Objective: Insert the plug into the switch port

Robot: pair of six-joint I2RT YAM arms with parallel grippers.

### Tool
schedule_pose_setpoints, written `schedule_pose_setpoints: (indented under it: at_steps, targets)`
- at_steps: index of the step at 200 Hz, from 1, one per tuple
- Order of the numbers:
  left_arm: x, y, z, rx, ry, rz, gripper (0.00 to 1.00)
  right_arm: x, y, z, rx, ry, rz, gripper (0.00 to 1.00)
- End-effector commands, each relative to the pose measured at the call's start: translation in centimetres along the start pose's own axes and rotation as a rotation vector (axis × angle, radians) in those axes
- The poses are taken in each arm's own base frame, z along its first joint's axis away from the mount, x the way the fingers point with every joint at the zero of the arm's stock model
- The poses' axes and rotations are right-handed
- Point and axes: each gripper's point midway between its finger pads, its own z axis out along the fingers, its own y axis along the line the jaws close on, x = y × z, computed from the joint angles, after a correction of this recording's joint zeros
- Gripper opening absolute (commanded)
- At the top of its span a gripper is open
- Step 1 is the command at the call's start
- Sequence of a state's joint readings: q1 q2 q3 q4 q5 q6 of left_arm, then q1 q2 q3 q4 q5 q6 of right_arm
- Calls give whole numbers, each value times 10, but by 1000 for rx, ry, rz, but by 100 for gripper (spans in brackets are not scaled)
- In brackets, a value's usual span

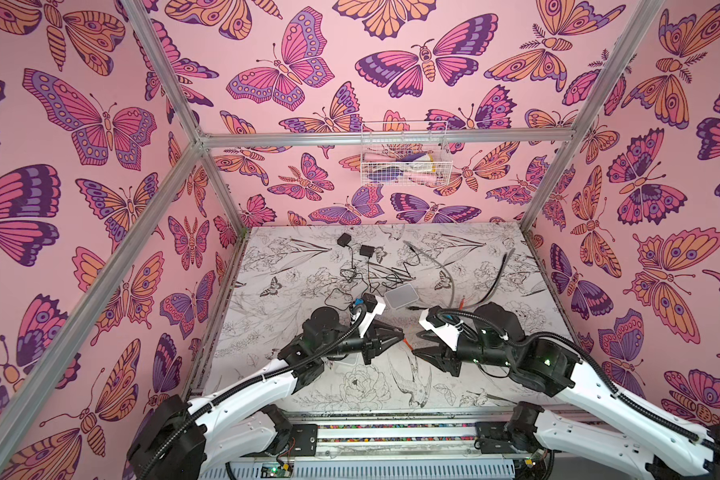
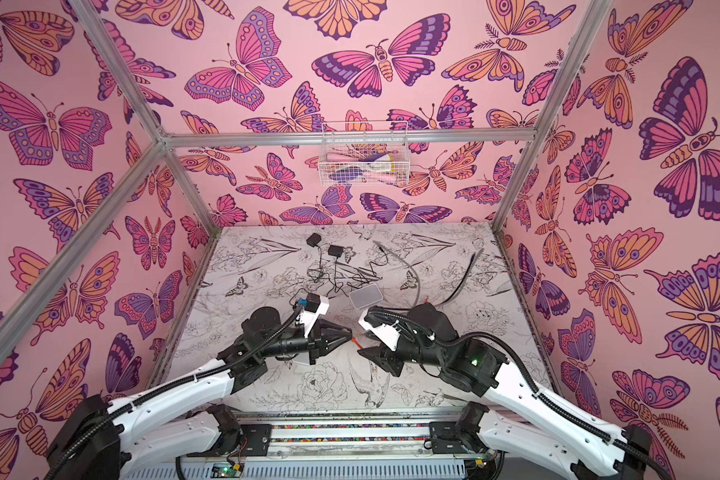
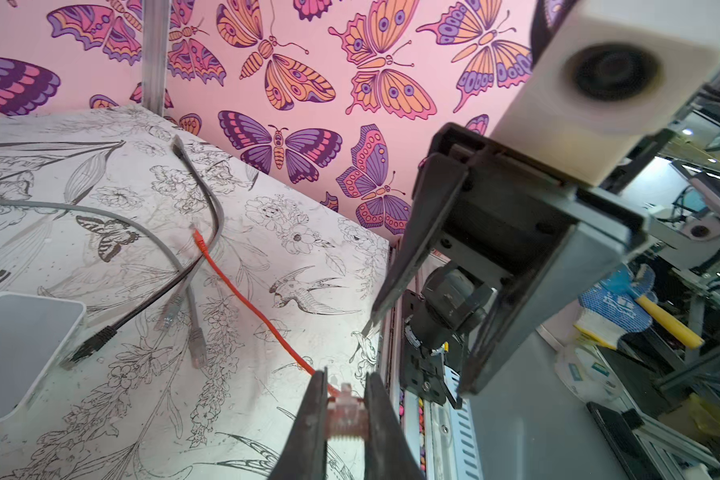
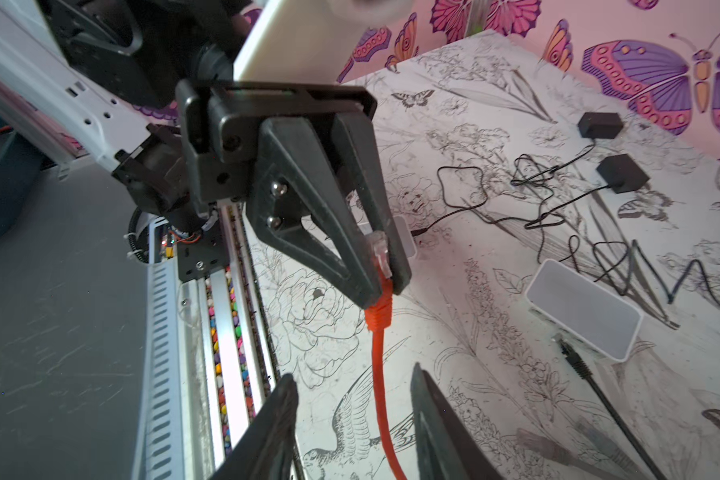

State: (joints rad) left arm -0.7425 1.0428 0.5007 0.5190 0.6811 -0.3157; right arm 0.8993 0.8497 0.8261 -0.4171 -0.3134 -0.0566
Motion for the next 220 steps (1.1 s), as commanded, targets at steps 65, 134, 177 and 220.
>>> schedule_pose_setpoints:
  at_steps: [65, 134, 177, 220]
  targets:
    - [-10, -22, -11, 110, -39, 69, 0, -10, 20, 7, -178, 41, -15, 39]
    - [-12, -31, -16, 144, -43, 86, 0, -14, 19, 9, -223, 2, 0, 37]
    - [-14, -37, -20, 166, -47, 91, 0, -15, 18, 8, -243, -7, 7, 36]
    - [-15, -40, -20, 183, -47, 90, 0, -17, 27, 7, -321, -16, 14, 38]
